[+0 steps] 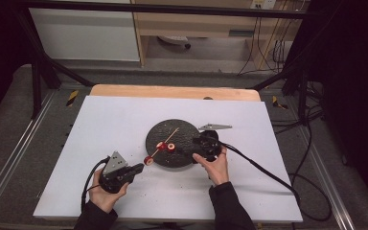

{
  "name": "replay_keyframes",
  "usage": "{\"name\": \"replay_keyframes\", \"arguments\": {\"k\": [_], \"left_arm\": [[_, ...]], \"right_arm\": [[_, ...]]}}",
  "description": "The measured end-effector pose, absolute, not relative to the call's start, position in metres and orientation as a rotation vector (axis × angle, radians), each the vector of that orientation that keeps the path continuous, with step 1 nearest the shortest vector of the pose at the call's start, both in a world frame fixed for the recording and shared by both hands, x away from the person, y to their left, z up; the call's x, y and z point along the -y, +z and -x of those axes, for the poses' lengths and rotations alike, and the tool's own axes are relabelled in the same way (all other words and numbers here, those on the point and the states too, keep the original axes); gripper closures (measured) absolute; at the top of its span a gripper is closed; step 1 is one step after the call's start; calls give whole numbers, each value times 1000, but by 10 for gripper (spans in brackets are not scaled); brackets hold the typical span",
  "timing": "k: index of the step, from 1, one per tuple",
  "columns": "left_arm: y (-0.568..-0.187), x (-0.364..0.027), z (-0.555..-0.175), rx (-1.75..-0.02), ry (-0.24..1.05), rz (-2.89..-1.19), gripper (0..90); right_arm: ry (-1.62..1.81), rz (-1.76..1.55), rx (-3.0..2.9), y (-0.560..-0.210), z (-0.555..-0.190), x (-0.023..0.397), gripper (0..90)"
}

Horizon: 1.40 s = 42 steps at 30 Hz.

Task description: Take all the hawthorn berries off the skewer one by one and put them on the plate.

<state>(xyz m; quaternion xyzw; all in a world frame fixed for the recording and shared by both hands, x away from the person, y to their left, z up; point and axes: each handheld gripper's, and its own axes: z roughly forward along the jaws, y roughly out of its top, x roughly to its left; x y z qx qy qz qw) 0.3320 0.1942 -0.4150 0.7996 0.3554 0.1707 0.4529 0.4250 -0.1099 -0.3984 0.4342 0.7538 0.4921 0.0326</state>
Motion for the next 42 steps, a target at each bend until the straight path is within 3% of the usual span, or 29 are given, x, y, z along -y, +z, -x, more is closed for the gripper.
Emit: {"name": "replay_keyframes", "arguments": {"k": [10, 21, 42], "left_arm": [[-415, -179, -330, -843, 414, -1986, 879], [-415, -160, -324, -784, 403, -2008, 879], [-415, -157, -321, -771, 403, -2006, 879]], "right_arm": [[1627, -1345, -2333, -400, -414, 104, 120], [1682, -1374, -2338, -407, -412, 98, 254], [1722, -1426, -2374, -413, -414, 94, 594]]}}
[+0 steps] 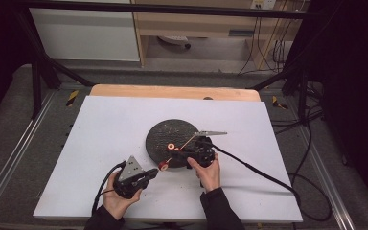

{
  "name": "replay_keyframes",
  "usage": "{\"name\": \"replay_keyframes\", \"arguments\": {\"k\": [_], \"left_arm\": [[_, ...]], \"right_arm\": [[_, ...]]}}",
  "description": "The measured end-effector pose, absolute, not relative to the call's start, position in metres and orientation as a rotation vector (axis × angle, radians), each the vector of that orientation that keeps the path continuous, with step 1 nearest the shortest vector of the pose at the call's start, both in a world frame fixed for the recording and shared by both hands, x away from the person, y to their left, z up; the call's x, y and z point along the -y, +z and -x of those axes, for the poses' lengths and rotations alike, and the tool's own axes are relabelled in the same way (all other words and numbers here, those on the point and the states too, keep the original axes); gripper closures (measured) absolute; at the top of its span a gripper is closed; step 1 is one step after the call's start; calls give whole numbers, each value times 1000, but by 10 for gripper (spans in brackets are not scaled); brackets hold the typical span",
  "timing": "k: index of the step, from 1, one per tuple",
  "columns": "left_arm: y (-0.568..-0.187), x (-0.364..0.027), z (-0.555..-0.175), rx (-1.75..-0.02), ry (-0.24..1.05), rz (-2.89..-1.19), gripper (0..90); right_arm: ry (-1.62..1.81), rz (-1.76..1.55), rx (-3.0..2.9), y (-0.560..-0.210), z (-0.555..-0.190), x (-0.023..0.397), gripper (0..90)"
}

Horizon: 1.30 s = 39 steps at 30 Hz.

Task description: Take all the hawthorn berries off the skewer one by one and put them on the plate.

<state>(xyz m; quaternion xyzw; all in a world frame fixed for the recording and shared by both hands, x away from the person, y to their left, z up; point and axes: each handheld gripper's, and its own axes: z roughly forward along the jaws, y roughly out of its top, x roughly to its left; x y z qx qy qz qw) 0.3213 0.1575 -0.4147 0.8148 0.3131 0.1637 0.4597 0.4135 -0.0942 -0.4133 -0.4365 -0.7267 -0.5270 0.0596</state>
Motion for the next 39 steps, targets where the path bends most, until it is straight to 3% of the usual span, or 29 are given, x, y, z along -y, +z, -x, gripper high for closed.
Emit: {"name": "replay_keyframes", "arguments": {"k": [16, 39], "left_arm": [[-413, -160, -319, -769, 407, -1994, 879], [-412, -171, -320, -787, 415, -1984, 879]], "right_arm": [[-1613, 1354, 2189, -404, -421, 101, 602], [-1647, 1513, 2154, -382, -460, 130, 604]]}}
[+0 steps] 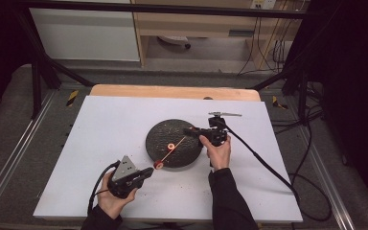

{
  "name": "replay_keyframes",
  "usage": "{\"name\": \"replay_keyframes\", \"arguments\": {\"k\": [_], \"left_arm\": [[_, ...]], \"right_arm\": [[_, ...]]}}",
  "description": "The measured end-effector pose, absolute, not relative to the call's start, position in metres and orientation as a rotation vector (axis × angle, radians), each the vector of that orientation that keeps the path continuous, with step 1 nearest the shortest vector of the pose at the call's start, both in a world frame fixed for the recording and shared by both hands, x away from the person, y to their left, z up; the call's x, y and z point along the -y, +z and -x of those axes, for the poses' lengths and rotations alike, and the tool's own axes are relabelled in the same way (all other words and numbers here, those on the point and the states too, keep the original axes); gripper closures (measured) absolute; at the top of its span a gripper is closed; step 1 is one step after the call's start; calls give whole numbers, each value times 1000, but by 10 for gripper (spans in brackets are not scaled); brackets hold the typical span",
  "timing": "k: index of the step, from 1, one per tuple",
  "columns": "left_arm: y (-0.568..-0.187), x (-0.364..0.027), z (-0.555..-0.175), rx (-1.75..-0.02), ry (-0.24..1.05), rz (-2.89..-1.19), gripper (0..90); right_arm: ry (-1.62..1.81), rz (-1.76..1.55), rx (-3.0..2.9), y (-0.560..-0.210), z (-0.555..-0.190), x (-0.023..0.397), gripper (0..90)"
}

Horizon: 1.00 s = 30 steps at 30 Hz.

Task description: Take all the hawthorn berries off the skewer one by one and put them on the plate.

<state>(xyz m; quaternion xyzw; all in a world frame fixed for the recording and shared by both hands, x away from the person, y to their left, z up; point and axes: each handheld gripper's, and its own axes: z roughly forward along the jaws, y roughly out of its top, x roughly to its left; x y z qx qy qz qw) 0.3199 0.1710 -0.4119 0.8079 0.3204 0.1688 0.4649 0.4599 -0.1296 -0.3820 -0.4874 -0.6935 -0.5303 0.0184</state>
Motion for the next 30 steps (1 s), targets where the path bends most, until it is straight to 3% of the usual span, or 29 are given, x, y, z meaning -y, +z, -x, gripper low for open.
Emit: {"name": "replay_keyframes", "arguments": {"k": [13, 30], "left_arm": [[-413, -184, -322, -825, 423, -1971, 878], [-408, -205, -330, -893, 450, -1922, 878]], "right_arm": [[-1627, 1618, 2197, -381, -478, 141, 603], [-1410, 1583, 2321, -439, -477, 108, 602]]}}
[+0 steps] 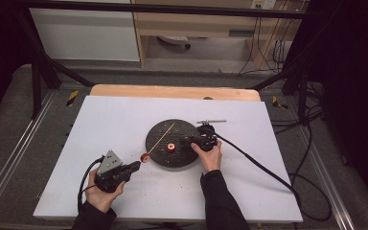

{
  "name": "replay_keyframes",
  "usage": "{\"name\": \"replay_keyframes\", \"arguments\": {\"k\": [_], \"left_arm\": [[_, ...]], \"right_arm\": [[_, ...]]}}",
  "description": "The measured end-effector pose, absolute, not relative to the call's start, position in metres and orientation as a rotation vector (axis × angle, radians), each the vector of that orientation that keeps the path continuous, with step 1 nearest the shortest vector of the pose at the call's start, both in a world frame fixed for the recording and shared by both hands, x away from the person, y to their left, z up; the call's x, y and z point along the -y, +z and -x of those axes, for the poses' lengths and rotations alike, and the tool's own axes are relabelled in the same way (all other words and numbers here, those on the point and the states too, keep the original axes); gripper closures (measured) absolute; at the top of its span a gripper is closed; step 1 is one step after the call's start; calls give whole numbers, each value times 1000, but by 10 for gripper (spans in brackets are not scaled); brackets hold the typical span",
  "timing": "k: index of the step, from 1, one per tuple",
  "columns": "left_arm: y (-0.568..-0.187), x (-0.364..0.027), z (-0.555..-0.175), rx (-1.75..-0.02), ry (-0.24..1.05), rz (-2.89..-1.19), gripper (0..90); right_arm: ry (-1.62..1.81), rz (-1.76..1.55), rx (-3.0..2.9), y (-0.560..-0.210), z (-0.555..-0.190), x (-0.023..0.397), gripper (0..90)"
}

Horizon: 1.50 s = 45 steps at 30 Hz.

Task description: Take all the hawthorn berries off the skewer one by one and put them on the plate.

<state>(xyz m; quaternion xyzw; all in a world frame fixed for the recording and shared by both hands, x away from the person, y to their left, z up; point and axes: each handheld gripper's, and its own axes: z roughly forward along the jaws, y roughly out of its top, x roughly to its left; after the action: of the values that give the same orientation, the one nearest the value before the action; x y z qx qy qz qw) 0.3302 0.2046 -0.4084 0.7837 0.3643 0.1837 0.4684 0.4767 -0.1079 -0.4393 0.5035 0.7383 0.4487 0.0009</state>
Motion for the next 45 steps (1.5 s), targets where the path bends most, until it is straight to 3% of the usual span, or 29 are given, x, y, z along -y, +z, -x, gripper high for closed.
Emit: {"name": "replay_keyframes", "arguments": {"k": [6, 16, 29, 36, 45], "left_arm": [[-409, -204, -330, -894, 446, -1922, 878], [-409, -202, -331, -893, 447, -1927, 878], [-409, -192, -331, -876, 435, -1939, 879], [-406, -176, -332, -842, 434, -1957, 879], [-402, -150, -336, -795, 433, -1976, 878]], "right_arm": [[1371, -1552, -2359, -447, -474, 104, 592], [1420, -1472, -2341, -425, -465, 111, 435], [1551, -1366, -2320, -398, -429, 118, 137], [1579, -1358, -2327, -399, -413, 121, 89], [1649, -1366, -2327, -399, -402, 121, 104]]}}
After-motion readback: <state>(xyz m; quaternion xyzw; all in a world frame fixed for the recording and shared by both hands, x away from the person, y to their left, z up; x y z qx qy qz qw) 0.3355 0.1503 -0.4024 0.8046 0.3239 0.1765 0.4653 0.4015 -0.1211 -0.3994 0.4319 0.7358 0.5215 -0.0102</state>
